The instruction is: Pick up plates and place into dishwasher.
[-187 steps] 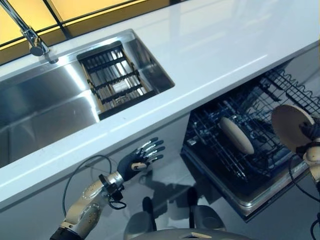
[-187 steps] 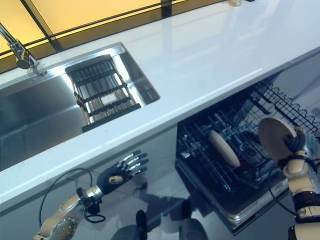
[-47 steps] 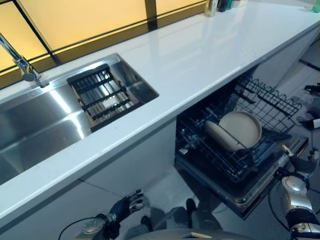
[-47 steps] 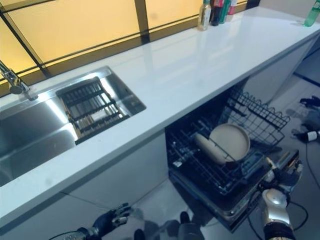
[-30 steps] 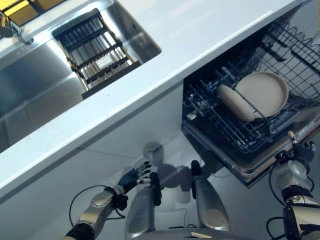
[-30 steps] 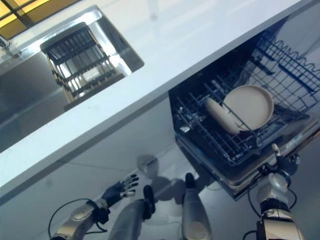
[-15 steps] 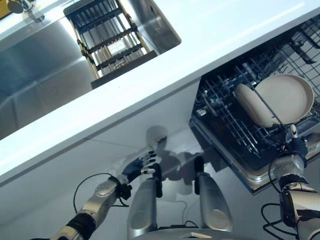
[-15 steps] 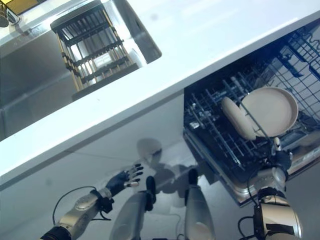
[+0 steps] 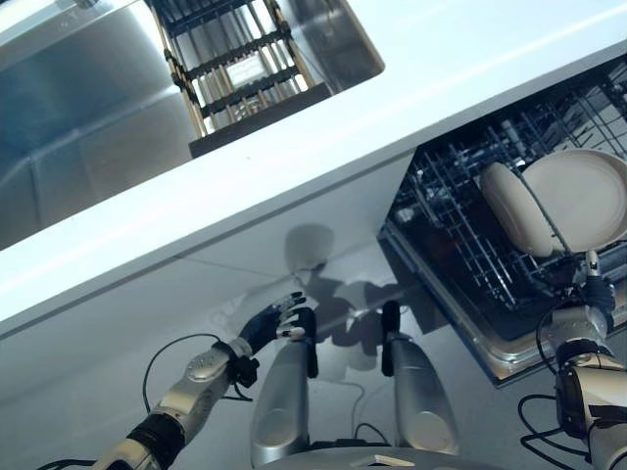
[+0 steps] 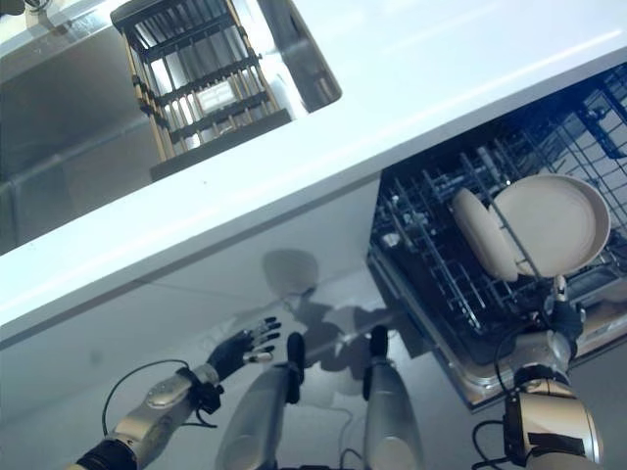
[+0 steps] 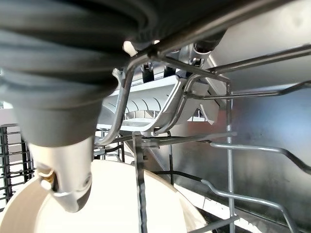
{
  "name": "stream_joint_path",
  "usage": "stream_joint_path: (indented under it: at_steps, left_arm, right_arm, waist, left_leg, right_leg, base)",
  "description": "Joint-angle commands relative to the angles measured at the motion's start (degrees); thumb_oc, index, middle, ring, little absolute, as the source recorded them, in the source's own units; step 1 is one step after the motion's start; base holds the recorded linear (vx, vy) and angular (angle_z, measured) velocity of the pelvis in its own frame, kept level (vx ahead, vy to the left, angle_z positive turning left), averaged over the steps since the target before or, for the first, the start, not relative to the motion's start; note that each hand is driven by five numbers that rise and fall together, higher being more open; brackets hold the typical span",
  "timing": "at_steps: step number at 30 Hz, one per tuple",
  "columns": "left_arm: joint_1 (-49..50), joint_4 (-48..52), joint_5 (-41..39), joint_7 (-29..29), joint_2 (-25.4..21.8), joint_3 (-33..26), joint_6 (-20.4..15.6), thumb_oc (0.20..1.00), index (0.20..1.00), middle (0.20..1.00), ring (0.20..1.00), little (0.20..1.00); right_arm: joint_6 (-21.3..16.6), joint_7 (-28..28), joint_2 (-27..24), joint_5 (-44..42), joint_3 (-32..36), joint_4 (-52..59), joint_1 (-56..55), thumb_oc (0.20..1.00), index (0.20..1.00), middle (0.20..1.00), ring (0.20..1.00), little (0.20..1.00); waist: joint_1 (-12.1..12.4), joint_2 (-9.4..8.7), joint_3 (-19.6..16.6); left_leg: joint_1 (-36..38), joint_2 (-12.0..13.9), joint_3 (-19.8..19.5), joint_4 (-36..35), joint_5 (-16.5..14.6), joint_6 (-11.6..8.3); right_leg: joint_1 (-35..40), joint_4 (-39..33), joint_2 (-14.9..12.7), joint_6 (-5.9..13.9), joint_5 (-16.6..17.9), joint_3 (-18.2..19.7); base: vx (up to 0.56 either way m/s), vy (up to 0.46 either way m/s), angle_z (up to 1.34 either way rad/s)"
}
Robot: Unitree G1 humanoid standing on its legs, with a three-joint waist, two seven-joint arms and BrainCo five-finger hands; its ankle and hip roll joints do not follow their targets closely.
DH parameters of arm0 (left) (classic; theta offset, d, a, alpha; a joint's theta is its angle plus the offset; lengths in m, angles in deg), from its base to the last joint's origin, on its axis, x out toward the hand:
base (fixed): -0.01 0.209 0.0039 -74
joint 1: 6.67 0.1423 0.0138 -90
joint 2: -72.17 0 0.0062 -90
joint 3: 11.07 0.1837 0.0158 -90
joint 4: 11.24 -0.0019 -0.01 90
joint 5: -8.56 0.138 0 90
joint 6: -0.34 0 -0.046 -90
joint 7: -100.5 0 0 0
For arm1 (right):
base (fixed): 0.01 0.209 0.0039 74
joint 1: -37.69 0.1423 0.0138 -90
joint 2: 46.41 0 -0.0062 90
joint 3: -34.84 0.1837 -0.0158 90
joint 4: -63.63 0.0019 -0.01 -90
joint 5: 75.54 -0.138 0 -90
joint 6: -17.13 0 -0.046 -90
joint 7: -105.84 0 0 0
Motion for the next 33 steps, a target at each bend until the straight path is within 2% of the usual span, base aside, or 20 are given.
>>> stream_joint_path:
  at_steps: [1,8,14,21,27,33]
  left_arm:
    - [1.17,6.03,-1.26,-0.31,-2.91,0.73,-2.74,1.000,1.000,1.000,1.000,1.000]
    - [1.89,6.48,-0.81,-0.16,-3.12,0.63,-2.81,1.000,1.000,1.000,1.000,1.000]
    - [2.39,7.45,-0.96,0.61,-3.29,0.90,-2.07,1.000,1.000,1.000,1.000,1.000]
    - [2.92,7.30,-1.47,2.24,-3.04,0.50,-2.99,1.000,1.000,1.000,1.000,1.000]
    - [4.22,6.87,-1.45,1.75,-3.02,-0.56,-3.11,1.000,1.000,1.000,1.000,1.000]
    - [4.27,7.99,-0.99,1.91,-3.22,-0.65,-3.10,1.000,1.000,1.000,1.000,1.000]
  right_arm:
    - [-1.70,3.37,-2.10,-1.64,-1.47,2.16,10.29,1.000,1.000,1.000,1.000,1.000]
    - [-0.38,4.98,-2.73,-4.81,-0.94,2.38,13.14,1.000,1.000,1.000,1.000,1.000]
    - [0.34,2.75,-3.37,-2.32,-1.11,1.90,14.62,1.000,1.000,1.000,1.000,1.000]
    - [0.90,0.19,-3.28,-0.73,-3.25,2.97,17.37,1.000,1.000,1.000,1.000,1.000]
    - [1.58,0.40,-3.25,-1.83,-3.70,3.11,18.06,1.000,1.000,1.000,1.000,1.000]
    - [2.10,2.26,-3.38,-2.15,-4.66,3.37,20.16,1.000,1.000,1.000,1.000,1.000]
  waist:
    - [3.58,-0.96,-1.75]
    - [4.36,-1.62,-2.17]
    - [5.06,-1.85,-2.53]
    - [6.30,-1.88,-2.18]
    - [7.08,-1.76,-1.78]
    - [7.75,-1.60,-1.30]
  left_leg:
    - [-0.80,-2.99,1.01,-2.38,2.79,4.14]
    - [-0.41,-2.63,0.80,-3.03,2.98,3.88]
    - [-0.27,-2.43,0.34,-2.66,2.90,3.67]
    - [-0.66,-2.88,-0.87,-2.52,3.24,3.55]
    - [-0.93,-3.19,-1.49,-0.98,2.22,3.43]
    - [-1.16,-3.25,-1.78,-1.90,3.30,3.30]
  right_leg:
    - [2.37,0.98,2.17,-1.31,-1.56,-1.77]
    - [3.16,0.14,2.31,-1.43,-1.50,-2.41]
    - [3.81,-0.04,2.38,-1.55,-1.51,-2.94]
    - [3.76,0.53,2.33,-1.90,-1.83,-3.53]
    - [3.99,1.60,2.08,-2.22,-2.82,-4.37]
    - [3.75,1.66,1.99,-2.29,-2.55,-4.96]
  base:
    - [0.01,-0.028,0.08]
    - [0.01,-0.012,0.05]
    - [0.03,-0.009,0.02]
    - [0.00,-0.004,0.09]
    - [0.01,0.003,0.10]
    - [-0.01,-0.004,0.06]
